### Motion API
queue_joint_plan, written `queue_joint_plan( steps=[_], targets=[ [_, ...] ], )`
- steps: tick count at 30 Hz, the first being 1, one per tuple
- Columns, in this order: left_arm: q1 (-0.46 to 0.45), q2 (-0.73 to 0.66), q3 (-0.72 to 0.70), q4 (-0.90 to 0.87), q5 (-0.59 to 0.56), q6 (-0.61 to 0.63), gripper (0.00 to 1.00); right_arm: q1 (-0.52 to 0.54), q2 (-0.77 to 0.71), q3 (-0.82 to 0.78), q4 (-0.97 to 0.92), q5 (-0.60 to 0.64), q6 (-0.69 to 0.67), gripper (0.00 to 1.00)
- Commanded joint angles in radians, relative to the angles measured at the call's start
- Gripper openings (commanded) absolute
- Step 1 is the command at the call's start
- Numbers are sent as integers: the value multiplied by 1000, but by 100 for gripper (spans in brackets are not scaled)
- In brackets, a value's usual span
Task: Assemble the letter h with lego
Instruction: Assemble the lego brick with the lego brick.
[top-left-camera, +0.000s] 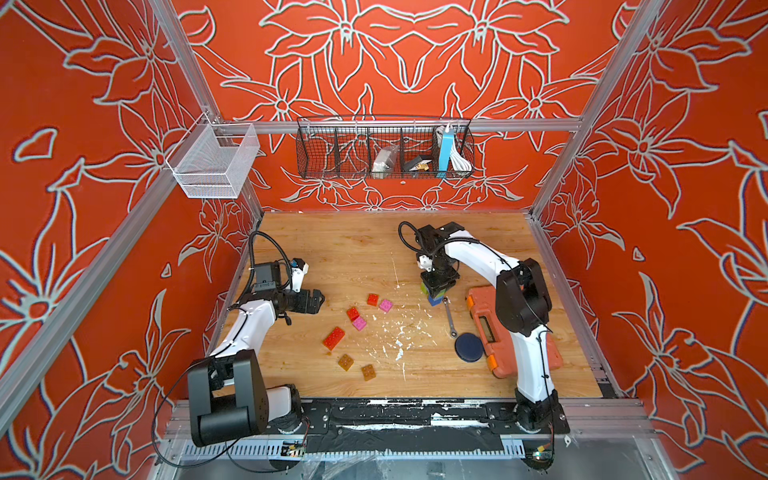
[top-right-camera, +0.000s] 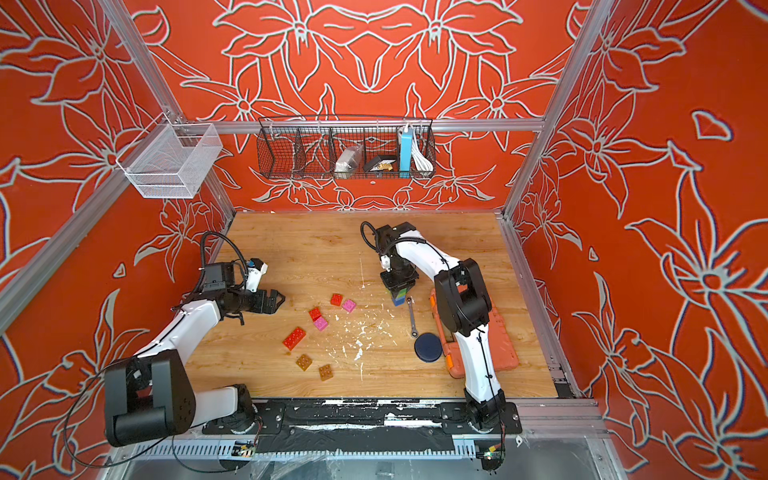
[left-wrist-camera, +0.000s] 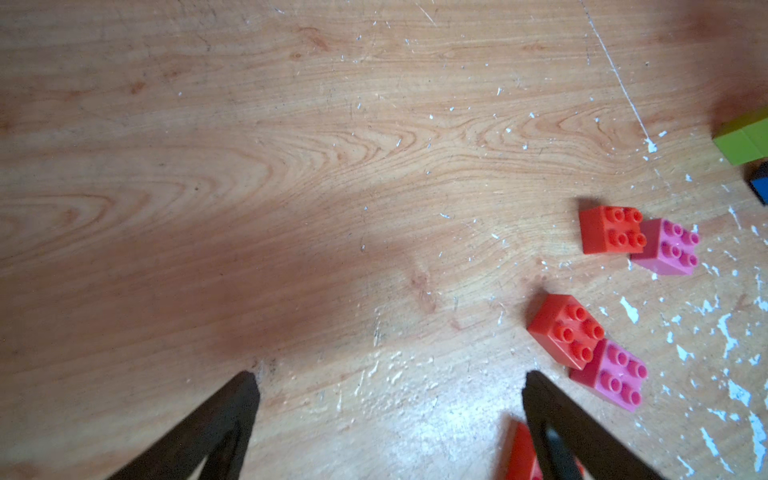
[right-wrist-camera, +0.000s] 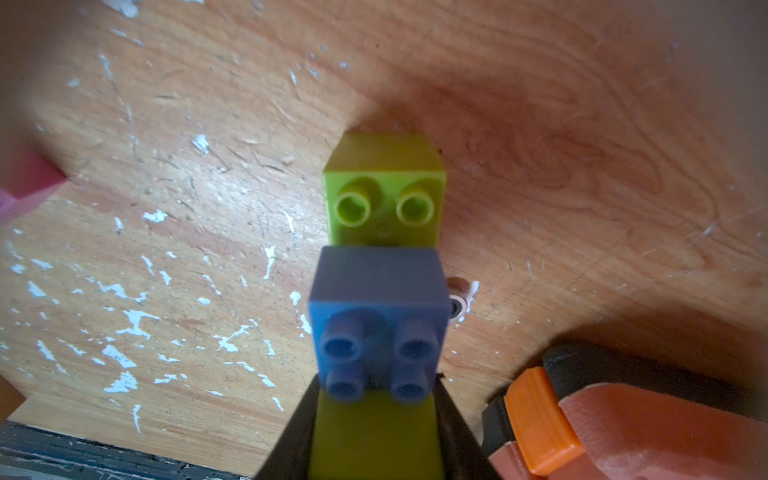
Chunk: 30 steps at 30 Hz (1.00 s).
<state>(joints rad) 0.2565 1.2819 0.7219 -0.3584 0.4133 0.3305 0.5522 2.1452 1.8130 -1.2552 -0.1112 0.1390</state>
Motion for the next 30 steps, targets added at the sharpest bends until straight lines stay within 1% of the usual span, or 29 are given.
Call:
queue_joint_plan(
  steps=[1,9,12,17,21,23,30],
  targets=[
    [8,-16,5,-5,16,16,100,4,55,-5,-48,23,0,16],
    [8,-15,7,-7,16,16,100,4,50,-4,-45,29,-2,18],
    [8,-16,6,-5,16,16,100,5,47,6,-40,27,-5,23],
    [8,-15,7,-7,16,16,100,5,38,14,-28,19,-9,38],
    [7,-14,7,-5,16,16,100,5,17,9,-18,13,-4,46],
    [8,-15,8,-6,15,16,100,6,-2,5,-18,14,-6,52],
    [8,-13,7,-7,15,16,100,10,-36,27,-28,32,1,54]
  ],
)
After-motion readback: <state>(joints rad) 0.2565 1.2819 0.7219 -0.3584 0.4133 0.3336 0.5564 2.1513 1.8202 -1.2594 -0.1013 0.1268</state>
